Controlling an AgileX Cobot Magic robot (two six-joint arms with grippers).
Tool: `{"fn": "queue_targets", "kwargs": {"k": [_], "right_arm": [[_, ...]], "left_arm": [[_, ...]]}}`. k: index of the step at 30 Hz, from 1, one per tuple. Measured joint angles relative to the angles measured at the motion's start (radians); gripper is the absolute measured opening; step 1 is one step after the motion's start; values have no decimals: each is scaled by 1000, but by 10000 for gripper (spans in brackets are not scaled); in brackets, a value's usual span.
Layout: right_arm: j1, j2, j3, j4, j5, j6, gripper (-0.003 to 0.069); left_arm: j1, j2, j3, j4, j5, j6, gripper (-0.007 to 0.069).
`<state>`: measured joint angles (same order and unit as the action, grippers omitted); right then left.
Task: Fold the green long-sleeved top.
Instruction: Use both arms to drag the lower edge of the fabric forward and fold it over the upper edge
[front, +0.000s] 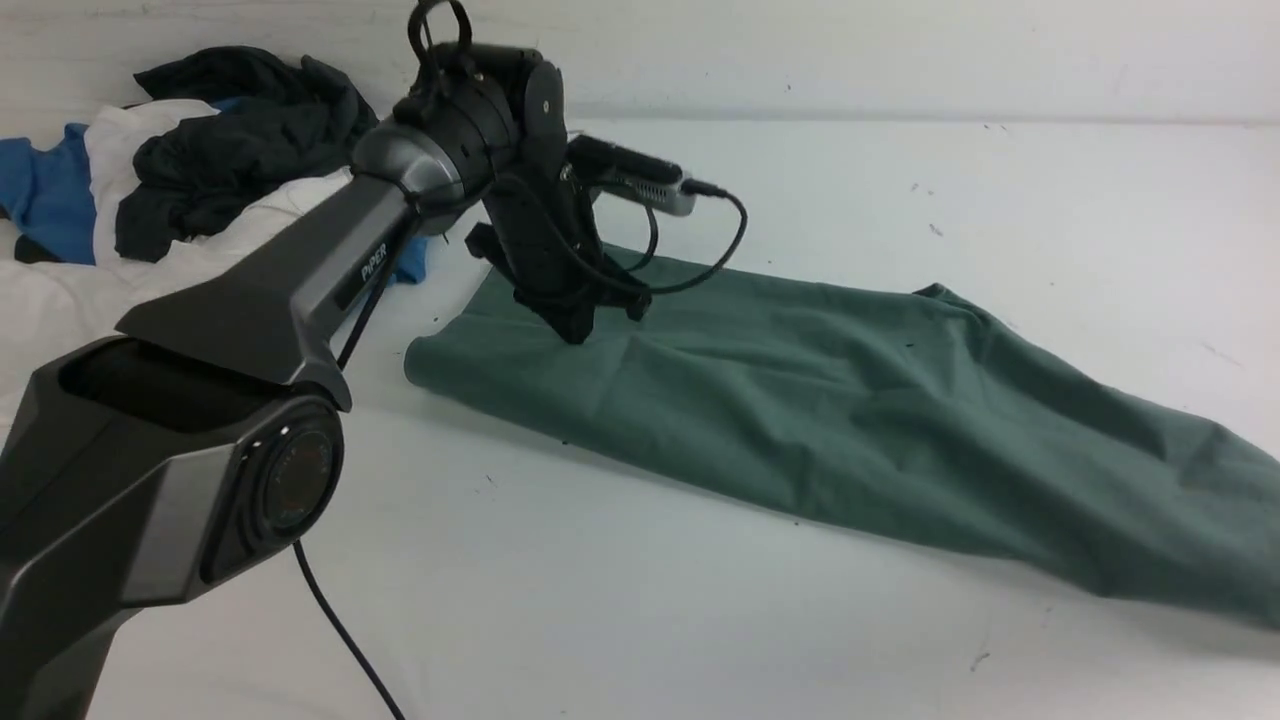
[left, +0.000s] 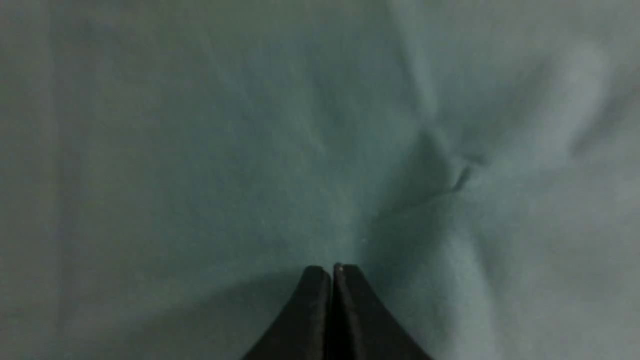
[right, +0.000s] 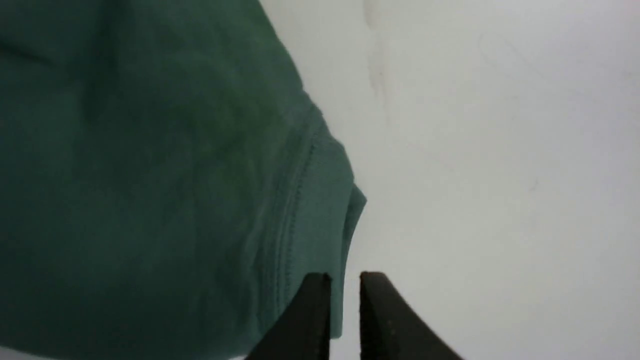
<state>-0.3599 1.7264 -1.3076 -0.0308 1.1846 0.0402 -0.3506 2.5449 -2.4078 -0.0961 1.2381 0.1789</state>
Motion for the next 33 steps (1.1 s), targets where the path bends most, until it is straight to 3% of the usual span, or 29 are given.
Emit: {"fn": "queue_targets", "kwargs": {"k": [2,4,5,6,10,13,16,18,19,22,25,33], "right_arm": [[-10,16,0,5,-52,0,235],[-12,32,0,5,-73,-1,286],[-12,64,0,8,-114,-1,384],[-12,84,0,12,-138,0,426],[-12,161,0,45,-226,7,515],[-12,211,0,81,-272,7,524],[-12,252,0,117,-272,4,498],[-12,270,-1,149,-247,-46,384],[-12,270,-1,156,-243,-51,370],[-13,263,-1,181,-204,-119,88],[-19,245,-5,166,-204,-123,41],[-26,216,-133,56,-146,-75,41]], "left_arm": [[0,14,11,12,-10,0,-4],[0,14,12,19,-10,0,-4],[0,19,12,28,-11,0,-4],[-1,20,12,30,-11,-1,-4],[-1,20,12,34,-11,-3,-4],[-1,20,12,34,-11,-4,-4],[-2,20,12,35,-11,-4,-4],[-2,20,12,37,-11,-5,-4],[-2,20,12,37,-11,-5,-4],[-2,21,12,38,-13,-6,-4],[-3,21,12,37,-13,-6,-4],[-2,21,12,29,-15,-6,-4]]}}
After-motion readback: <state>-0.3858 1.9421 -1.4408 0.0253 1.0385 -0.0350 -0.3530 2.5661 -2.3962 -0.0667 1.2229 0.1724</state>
